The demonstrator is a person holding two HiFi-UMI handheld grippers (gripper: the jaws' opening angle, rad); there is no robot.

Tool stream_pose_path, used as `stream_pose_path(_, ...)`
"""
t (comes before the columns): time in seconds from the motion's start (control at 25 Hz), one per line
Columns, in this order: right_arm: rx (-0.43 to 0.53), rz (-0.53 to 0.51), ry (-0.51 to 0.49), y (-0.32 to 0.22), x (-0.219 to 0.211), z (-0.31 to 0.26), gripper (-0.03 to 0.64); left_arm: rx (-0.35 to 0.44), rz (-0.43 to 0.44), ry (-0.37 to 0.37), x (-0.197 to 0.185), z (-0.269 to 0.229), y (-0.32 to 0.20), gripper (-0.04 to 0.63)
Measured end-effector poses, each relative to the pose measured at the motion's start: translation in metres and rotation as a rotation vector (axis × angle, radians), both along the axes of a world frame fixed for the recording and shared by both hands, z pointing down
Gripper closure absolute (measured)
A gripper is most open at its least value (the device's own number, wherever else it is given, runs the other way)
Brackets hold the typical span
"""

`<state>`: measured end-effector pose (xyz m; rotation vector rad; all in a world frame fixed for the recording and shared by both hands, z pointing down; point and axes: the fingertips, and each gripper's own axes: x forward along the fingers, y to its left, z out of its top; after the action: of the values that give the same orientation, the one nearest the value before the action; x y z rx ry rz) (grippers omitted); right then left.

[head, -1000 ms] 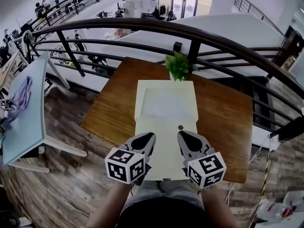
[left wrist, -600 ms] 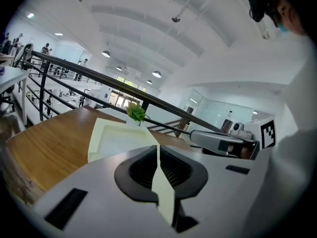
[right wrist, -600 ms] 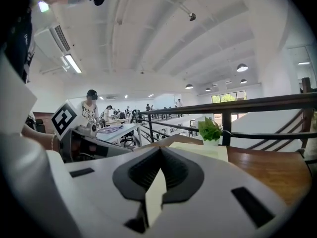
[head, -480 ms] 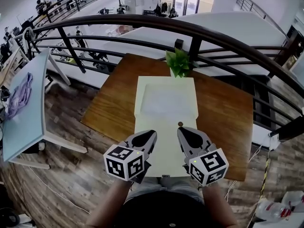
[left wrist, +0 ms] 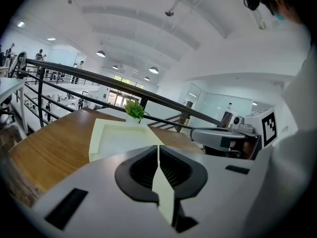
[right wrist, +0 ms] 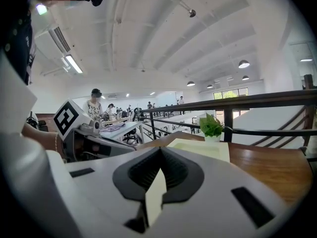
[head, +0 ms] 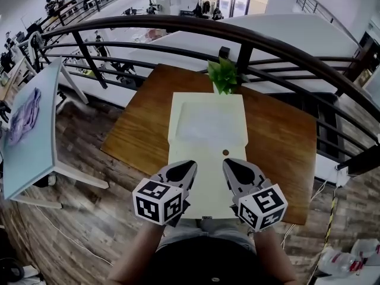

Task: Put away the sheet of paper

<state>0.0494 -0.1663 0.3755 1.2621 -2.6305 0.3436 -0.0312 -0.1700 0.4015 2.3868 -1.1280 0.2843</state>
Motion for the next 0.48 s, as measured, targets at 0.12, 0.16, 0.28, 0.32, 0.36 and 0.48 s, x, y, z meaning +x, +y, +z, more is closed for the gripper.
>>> stream_pose_path(0.12, -0.007, -0.004, 0.001, 0.0023, -0.0023, 0.0029, 0.591, -0.004, 0.003, -0.027, -0.0006, 0.0034, 0.0003, 0.572)
stream_pose_path(0.16, -0.011, -0.004, -0.002, 0.0030, -0.0033, 0.0035, 0.591, -0.006, 0.003, -0.031, -0.0008, 0.0042, 0.0008, 0.574)
stream_pose_path(0.28, -0.013, -0.002, -0.001, 0.0037, -0.0041, 0.0030, 0.591, -0.009, 0.009, -0.025, 0.0011, 0.0032, 0.0022, 0.574)
stream_pose_path(0.32, -0.011, 0.000, 0.004, 0.0038, -0.0036, 0.0027, 0.591, -0.007, 0.012, -0.019, 0.0022, 0.0021, 0.0028, 0.574)
stream_pose_path(0.36, -0.009, 0.002, 0.013, 0.0040, -0.0029, 0.0028, 0.591, -0.006, 0.017, -0.012, 0.0033, 0.0009, 0.0037, 0.574)
stream_pose_path(0.48, -0.003, 0.008, 0.041, 0.0060, -0.0008, 0.0044, 0.591, -0.003, 0.031, 0.005, 0.0062, -0.0011, 0.0073, 0.574)
